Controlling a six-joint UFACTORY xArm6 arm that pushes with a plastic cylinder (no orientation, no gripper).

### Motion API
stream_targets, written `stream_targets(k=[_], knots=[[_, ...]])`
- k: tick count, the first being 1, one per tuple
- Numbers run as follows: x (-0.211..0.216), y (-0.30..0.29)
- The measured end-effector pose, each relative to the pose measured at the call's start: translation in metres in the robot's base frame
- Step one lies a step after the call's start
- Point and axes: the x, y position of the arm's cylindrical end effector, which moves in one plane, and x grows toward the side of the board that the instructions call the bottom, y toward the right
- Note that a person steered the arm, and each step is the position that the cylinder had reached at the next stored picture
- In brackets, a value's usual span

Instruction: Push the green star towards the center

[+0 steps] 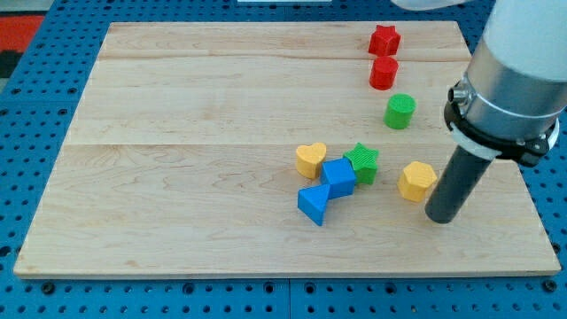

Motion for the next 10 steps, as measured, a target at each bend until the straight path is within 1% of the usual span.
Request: stream_targets(k=[1, 2, 3, 4, 5, 6, 9, 10], knots=[[-0.025, -0.008], [-0.039, -0.011], [-0.039, -0.011], [-0.024, -0.018], [-0.019, -0.048], [-0.033, -0.066], [-0.122, -0.110], [-0.158, -0.115]])
